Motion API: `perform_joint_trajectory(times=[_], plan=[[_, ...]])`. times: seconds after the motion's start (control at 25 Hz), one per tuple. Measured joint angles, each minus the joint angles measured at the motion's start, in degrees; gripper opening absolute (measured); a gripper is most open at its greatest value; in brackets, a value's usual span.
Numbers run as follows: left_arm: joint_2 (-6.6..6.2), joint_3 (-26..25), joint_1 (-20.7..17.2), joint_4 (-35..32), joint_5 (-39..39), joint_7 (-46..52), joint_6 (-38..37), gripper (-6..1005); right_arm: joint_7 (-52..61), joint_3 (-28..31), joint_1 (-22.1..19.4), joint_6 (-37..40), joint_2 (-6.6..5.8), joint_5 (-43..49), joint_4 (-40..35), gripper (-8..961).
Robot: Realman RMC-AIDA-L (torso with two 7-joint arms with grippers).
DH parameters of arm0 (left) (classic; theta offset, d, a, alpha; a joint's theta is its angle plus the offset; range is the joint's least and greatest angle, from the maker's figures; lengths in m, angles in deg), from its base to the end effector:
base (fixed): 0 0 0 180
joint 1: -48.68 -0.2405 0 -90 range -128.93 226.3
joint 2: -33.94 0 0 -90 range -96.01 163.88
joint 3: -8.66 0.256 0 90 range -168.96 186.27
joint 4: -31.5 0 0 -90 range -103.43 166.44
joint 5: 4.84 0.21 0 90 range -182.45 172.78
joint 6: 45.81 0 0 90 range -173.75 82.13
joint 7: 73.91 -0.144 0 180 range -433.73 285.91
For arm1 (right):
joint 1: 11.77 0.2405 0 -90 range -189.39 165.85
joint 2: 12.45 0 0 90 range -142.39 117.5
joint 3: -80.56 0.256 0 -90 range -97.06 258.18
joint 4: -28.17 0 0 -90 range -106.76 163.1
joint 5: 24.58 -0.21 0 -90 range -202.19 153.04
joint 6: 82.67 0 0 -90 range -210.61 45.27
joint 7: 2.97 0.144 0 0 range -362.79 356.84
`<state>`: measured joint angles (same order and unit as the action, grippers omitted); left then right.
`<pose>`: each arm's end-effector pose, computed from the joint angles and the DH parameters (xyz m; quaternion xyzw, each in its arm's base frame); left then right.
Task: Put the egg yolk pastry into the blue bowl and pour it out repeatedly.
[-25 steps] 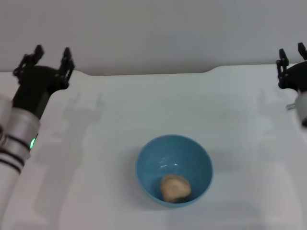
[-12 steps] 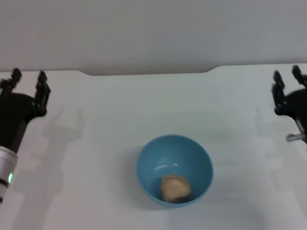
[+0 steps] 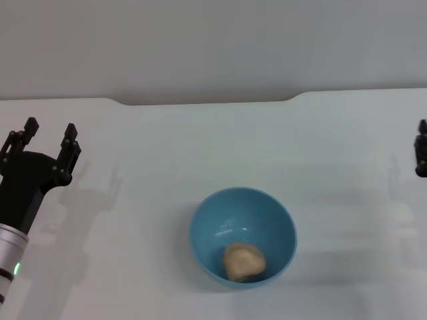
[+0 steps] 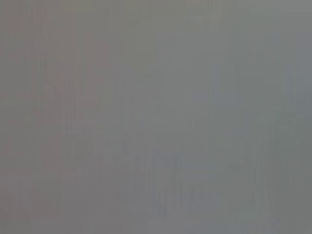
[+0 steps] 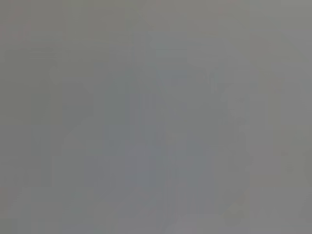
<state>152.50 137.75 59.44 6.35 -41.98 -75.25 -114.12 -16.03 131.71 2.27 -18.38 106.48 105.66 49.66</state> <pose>-0.3154 0.2764 -0.0345 -0.7116 -0.1904 -0.3083 0.6019 0.3417 0.2922 -0.0212 -0.6838 0.1908 0.2097 0.6724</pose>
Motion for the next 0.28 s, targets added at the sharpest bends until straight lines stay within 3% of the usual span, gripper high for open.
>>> perform_joint_trajectory(times=[0.28], plan=[[-0.11, 0.32, 0.53, -0.20, 0.08, -0.12, -0.20, 539, 0.37, -1.56, 1.54, -0.79, 0.01, -0.18, -1.48, 334]])
